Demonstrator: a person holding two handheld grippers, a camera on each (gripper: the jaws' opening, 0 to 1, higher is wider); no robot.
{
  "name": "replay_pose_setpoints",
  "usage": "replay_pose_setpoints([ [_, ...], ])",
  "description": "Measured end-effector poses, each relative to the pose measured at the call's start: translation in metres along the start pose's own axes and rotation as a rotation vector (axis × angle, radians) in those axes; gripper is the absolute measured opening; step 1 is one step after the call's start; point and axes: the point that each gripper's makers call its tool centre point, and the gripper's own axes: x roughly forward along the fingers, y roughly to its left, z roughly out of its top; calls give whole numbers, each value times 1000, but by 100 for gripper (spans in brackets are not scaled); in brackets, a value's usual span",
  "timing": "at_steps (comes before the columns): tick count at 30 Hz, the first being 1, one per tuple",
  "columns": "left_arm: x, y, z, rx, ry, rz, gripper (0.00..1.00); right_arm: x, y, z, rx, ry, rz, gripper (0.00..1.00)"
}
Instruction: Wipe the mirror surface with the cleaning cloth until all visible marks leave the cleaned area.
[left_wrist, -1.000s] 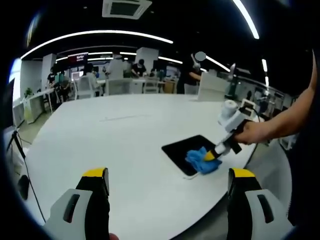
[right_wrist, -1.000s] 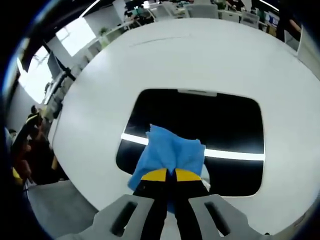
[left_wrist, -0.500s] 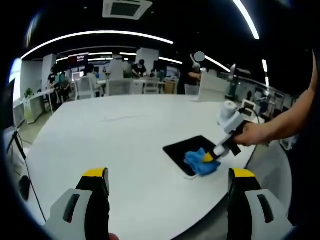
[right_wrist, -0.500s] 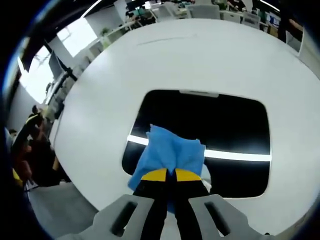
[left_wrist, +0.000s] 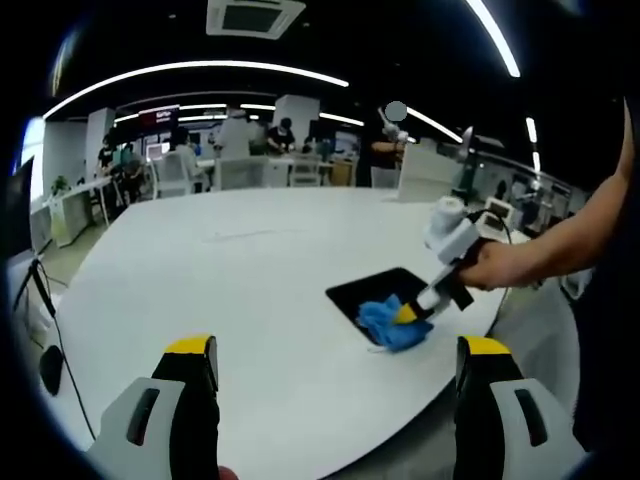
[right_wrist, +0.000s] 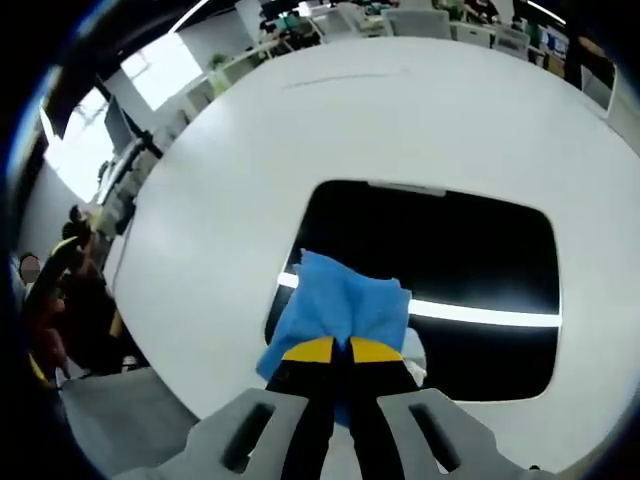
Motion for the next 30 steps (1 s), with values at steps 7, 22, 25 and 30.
replay_pose_setpoints([
  [7, 0, -2, -2, 18, 10, -2, 99, 3, 9, 2, -6, 8, 14, 0],
  [22, 4, -6, 0, 22, 12, -13, 99, 9, 29, 4, -40, 19, 35, 0],
  [25, 4, -5, 0, 14, 8, -10, 99, 9, 28, 4, -38, 20, 35, 0],
  [30, 4, -4, -2, 12, 11, -7, 99, 9, 28, 4, -42, 14, 37, 0],
])
